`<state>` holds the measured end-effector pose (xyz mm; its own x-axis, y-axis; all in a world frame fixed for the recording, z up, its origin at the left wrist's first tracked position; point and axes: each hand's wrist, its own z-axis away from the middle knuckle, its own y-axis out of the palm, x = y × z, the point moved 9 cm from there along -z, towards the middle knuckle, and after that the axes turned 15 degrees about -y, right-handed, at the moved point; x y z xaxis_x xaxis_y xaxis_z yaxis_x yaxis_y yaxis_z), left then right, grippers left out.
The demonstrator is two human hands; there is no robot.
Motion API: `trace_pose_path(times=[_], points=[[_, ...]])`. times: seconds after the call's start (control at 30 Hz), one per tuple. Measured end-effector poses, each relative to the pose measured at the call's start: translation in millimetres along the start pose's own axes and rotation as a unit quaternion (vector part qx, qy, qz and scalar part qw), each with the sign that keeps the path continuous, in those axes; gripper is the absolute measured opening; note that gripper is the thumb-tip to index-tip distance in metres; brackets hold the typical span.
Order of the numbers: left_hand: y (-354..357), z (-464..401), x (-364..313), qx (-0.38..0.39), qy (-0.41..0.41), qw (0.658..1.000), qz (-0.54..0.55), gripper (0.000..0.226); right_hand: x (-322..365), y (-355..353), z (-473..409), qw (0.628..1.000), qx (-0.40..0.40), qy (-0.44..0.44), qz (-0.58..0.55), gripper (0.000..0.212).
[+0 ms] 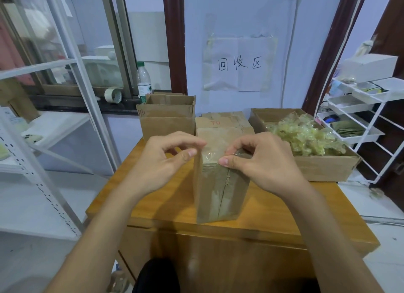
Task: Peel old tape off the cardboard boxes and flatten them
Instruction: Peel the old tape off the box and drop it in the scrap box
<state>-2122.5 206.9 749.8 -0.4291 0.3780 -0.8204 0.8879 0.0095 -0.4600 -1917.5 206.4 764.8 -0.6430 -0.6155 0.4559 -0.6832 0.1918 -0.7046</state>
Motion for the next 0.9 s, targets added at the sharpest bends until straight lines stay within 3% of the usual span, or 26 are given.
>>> trace_pose_path(times=[0.3,0.47,0.7,0.9], points=[[19.2,-23.1,-18.6,0.144,-0.019,0.987,-0.072,0.010,-1.4,-1.0,0.0,1.000,-0.008,-0.001,0.007,0.022],[21.0,-25.4,-20.0,0.165,-0.003,0.981,-0.104,0.003,-1.2,-2.1,1.3,1.000,-0.015,-0.002,0.005,0.022],[28.6,-12.9,-19.0,0.139,0.064,0.976,-0.156,0.008,3.3,0.2,0.6,1.000,0.017,-0.014,0.004,0.020],[24.4,-24.3,-16.4,0.205,0.004,0.975,-0.090,0.028,0.5,0.5,0.1,1.000,0.019,-0.014,-0.001,0.019]])
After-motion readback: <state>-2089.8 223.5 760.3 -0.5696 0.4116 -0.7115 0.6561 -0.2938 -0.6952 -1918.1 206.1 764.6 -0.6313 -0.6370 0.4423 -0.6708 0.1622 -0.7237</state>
